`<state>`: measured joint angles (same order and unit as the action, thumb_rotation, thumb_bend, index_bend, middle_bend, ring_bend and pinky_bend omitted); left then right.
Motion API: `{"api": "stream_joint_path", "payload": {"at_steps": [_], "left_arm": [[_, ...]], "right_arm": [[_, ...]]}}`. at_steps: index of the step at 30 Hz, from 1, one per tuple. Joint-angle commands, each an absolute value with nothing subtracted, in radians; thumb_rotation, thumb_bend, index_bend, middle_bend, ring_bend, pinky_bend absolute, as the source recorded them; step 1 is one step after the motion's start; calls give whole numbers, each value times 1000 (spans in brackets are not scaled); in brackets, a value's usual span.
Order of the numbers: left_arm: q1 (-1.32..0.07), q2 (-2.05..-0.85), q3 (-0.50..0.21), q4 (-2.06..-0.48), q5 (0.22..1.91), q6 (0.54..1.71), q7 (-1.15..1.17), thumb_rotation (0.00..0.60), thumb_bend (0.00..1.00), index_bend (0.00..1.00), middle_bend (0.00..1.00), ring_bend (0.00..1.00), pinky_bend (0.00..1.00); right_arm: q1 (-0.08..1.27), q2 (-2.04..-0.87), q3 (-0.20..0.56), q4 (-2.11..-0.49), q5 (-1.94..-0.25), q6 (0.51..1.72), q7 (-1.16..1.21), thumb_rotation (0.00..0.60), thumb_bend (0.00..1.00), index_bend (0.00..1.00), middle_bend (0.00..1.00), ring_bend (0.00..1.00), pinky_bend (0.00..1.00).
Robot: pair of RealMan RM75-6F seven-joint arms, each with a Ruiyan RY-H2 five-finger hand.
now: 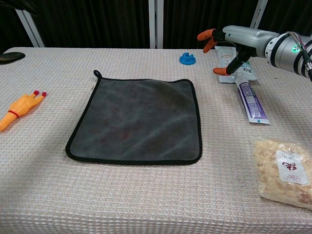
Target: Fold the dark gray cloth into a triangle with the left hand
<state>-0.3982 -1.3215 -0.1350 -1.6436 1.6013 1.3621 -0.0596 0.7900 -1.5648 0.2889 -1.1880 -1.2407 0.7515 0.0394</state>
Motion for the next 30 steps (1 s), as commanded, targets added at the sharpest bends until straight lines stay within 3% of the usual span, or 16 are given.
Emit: {"api": "stream_joint_path", "payload": {"at_steps": [1,9,15,21,30], "left_arm": [[-400,-1322,-133,-1641,1599,1362,-61,600,239,271,186,174,120],[-400,-1316,-103,-1624,1599,1343,-50,600,240,272,186,174,120],[-384,-1327,-17,-1573,1620,1293,3,600,239,286,187,174,121],[-363,-1404,66,-1506,1650,1252,27,600,239,317,187,174,120],[-396,-1562,62,-1379,1644,1184,30,600,232,346,187,174,120]], "right_arm": [[790,-1563,285,-1187,-1236,757,43,600,292,95,181,0,34],[767,-1520,264,-1239,-1246,784,84,600,293,96,178,0,34],[678,-1348,206,-1406,-1311,886,48,600,294,95,170,0,36],[565,-1192,157,-1548,-1366,1021,57,600,293,98,170,0,36],[495,-1133,136,-1592,-1401,1122,73,600,293,99,156,0,36]]}}
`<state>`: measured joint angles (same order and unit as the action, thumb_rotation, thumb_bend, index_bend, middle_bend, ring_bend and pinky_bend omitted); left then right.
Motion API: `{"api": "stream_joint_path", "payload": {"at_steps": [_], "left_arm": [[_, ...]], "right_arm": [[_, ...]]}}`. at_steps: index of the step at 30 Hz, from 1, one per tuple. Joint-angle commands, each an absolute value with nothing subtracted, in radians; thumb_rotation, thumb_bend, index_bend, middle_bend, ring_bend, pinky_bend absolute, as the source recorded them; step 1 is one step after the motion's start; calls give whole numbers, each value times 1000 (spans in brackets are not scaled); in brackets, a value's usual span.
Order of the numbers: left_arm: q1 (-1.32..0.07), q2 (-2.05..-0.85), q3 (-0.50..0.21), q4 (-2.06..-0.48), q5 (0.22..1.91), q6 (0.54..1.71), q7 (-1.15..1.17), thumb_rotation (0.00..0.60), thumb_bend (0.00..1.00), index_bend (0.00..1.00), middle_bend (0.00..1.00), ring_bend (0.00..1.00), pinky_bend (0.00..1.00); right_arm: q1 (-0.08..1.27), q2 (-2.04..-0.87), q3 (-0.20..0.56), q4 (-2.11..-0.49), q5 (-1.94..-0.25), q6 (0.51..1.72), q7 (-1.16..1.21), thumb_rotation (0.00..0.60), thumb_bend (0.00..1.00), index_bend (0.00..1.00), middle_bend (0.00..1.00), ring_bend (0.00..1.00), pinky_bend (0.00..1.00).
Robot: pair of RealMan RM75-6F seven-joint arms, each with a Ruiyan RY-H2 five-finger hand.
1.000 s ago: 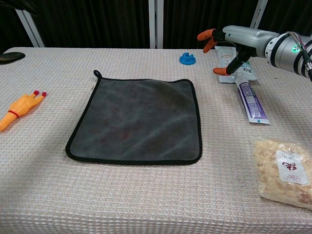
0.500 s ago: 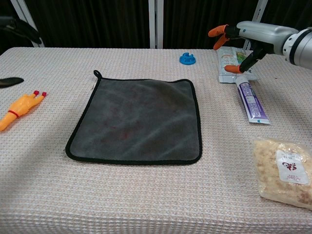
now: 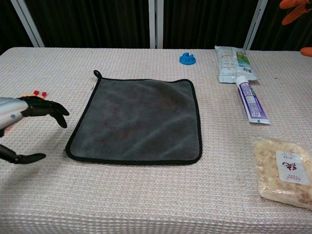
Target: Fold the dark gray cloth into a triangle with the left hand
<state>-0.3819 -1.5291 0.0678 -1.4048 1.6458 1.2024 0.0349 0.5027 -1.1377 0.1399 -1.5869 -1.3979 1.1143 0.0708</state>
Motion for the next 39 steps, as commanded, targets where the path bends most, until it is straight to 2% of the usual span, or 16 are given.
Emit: {"api": "stream_joint_path", "payload": {"at_steps": [1,13,20,26,33,35,39], "left_arm": [[-400,-1568,61,-1373,1643,1178,33,600,231,364,187,174,120],[-420,-1632,46,-1329,1611,1150,42,600,220,395,187,174,120],[-412,-1681,47,-1266,1616,1181,4,600,231,417,194,174,123],[-415,-1736,51,-1187,1648,1225,-77,600,288,496,226,177,127],[-419,-1789,40,-1104,1684,1305,-153,600,434,613,288,220,149],[-421,-1786,40,-1100,1689,1317,-175,600,499,644,297,222,149],[-420,-1734,44,-1131,1680,1313,-168,600,532,654,298,222,149]], "right_arm": [[493,-1131,135,-1593,-1401,1124,73,600,293,99,153,0,36],[474,-1140,131,-1584,-1402,1140,91,600,293,99,143,0,36],[464,-1141,129,-1579,-1402,1147,99,600,294,99,143,0,36],[456,-1143,125,-1577,-1402,1150,102,600,293,100,143,0,36],[445,-1133,126,-1591,-1404,1161,103,600,293,99,144,0,36],[444,-1130,125,-1595,-1405,1162,102,600,292,99,144,0,36],[441,-1129,126,-1599,-1408,1165,103,600,292,99,144,0,36]]}}
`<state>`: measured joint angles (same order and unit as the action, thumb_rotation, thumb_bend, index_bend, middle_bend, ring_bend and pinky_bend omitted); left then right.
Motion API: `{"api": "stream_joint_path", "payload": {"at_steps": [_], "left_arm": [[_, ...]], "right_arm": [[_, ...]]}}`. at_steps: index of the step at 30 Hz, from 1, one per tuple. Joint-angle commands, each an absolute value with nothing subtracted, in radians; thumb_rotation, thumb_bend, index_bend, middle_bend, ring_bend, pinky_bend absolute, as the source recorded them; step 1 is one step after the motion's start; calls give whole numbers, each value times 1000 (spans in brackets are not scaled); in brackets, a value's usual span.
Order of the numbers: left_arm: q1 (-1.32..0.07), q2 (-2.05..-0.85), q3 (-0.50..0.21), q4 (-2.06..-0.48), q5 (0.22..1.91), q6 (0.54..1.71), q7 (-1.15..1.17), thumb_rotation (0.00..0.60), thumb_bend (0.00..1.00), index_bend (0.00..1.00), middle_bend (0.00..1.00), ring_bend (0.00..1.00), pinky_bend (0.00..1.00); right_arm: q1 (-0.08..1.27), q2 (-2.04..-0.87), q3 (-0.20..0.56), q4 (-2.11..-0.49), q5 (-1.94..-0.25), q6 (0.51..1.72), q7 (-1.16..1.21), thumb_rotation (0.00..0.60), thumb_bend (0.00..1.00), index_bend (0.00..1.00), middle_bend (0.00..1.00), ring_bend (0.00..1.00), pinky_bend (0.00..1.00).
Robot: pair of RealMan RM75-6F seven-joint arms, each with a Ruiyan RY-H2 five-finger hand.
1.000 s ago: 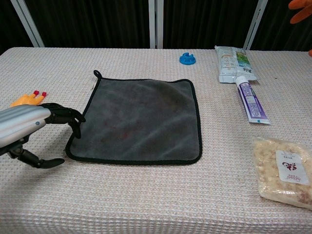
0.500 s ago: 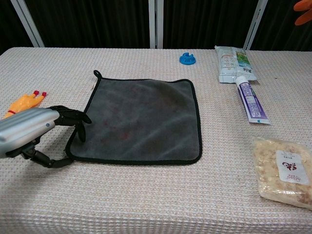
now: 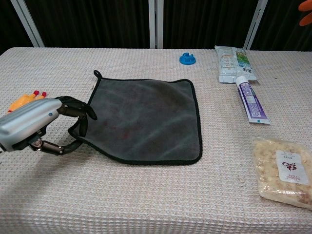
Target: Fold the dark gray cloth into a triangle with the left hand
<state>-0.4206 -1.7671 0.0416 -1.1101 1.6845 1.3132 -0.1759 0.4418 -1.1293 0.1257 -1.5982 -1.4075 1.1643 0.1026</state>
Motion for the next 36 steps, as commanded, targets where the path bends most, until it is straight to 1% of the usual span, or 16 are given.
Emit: {"api": "stream_joint_path", "payload": {"at_steps": [1,7,12,16,22,27,32,36], "left_arm": [[-417,-1717,47,-1142,1677,1312,-167,600,531,654,298,222,148],[-377,-1594,91,-1223,1653,1309,-176,600,533,655,294,222,147],[-346,-1527,125,-1277,1639,1301,-166,600,534,655,290,221,146],[-356,-1505,122,-1322,1645,1287,-133,600,534,649,283,219,143],[-461,-1457,59,-1433,1659,1192,-50,600,533,644,271,210,142],[-578,-1413,-27,-1541,1628,1065,38,600,535,641,268,204,140],[-702,-1412,-124,-1582,1526,901,90,600,535,641,264,201,140],[-798,-1444,-186,-1555,1413,768,128,600,537,639,263,200,139]], "right_arm": [[441,-1129,127,-1599,-1408,1165,103,600,292,99,144,0,36],[442,-1132,129,-1599,-1408,1163,106,600,292,99,143,0,36],[443,-1136,129,-1592,-1408,1156,109,600,292,99,143,0,36],[440,-1139,127,-1587,-1410,1159,116,600,292,99,143,0,35],[426,-1135,123,-1575,-1414,1171,136,600,292,99,142,0,35],[410,-1127,121,-1570,-1418,1191,154,600,292,99,142,0,36],[398,-1120,120,-1570,-1421,1204,162,600,292,99,141,0,36],[391,-1113,120,-1577,-1424,1213,161,600,291,99,141,0,36]]}}
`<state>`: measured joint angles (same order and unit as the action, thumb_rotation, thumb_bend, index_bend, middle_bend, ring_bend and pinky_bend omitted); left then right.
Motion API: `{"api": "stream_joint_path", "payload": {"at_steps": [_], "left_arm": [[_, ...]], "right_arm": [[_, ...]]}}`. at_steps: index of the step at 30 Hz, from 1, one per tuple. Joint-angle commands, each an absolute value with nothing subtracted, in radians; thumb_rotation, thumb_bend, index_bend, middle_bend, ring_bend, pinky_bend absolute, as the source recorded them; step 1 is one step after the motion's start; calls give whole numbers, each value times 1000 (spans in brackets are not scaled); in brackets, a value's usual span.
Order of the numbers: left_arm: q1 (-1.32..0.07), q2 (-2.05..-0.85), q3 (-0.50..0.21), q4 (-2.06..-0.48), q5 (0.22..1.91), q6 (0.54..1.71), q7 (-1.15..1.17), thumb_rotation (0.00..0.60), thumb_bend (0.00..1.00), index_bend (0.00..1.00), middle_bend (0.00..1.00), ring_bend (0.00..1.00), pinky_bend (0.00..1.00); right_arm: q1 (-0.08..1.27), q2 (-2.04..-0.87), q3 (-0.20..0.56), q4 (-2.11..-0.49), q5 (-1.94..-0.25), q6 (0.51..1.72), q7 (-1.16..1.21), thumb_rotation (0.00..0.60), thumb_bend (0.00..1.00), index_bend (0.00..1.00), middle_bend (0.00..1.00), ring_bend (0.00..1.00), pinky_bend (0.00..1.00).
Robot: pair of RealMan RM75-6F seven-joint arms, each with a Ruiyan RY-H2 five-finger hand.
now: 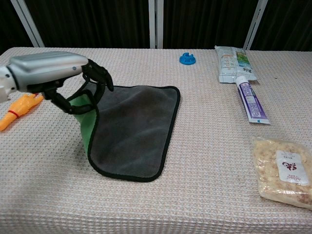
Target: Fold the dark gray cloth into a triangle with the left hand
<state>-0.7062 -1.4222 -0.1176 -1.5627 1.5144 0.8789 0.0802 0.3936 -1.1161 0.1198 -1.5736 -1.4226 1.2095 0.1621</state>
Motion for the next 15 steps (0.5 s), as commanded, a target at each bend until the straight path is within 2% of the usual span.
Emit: {"api": "stream_joint_path", "payload": {"at_steps": [1,7,15], "left_arm": [[-818,-1453,-200,-1544,1385,742,138,600,537,638,262,200,139],[-940,-1514,-267,-1452,1187,625,213,600,537,628,260,199,139],[-1074,-1578,-281,-1340,972,555,305,600,538,625,260,194,139]], "right_arm": [[389,-1111,119,-1579,-1424,1214,159,600,291,99,141,0,36],[377,-1095,121,-1595,-1417,1223,148,600,292,99,141,0,36],[369,-1083,125,-1608,-1409,1227,139,600,291,99,141,0,36]]}}
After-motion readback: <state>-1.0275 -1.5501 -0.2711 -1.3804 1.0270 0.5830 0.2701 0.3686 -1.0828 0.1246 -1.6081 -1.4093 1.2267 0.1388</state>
